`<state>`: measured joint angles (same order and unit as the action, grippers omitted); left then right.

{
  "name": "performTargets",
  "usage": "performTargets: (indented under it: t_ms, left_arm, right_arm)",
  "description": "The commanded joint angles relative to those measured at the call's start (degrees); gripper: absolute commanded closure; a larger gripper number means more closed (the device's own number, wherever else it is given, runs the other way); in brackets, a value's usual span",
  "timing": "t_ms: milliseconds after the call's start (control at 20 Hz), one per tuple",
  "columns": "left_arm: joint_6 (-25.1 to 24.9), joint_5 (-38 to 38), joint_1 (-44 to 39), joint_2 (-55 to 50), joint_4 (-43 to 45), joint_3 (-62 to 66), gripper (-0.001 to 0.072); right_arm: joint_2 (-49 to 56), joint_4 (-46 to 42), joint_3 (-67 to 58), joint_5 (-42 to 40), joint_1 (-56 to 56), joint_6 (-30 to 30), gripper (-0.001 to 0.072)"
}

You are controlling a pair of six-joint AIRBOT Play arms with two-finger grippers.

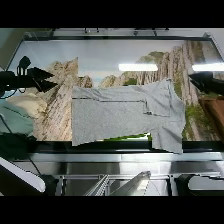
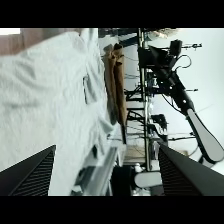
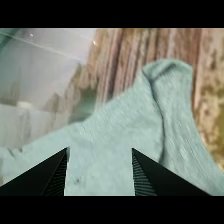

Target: Fold the shirts.

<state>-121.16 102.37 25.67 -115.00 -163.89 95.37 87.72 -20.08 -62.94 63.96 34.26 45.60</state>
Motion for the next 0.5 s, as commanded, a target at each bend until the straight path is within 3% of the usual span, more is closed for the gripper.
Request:
performTargets:
  t_ms: [0, 200, 250, 450]
  left_arm:
    - [-1.1, 1.0, 2.7, 7.6, 6.8, -11.5, 0.0031]
    - [-6.1, -5.9, 5.7, 17.2, 9.4, -32.5, 0.0031]
    - [-6.6, -7.4, 6.4, 19.1, 9.4, -37.0, 0.0031]
    - [-11.0, -10.1, 7.5, 24.3, 9.4, -47.4, 0.0031]
  right_arm:
    - [-2.1, -20.1, 5.0, 11.0, 6.2, 9.2, 0.0271]
    - [-4.7, -28.1, 17.8, 8.2, 11.8, 8.8, 0.0267]
    - [-4.7, -30.7, 19.7, 8.4, 12.6, 9.5, 0.022]
    - [-4.7, -36.2, 25.2, 8.7, 13.0, 10.1, 0.0201]
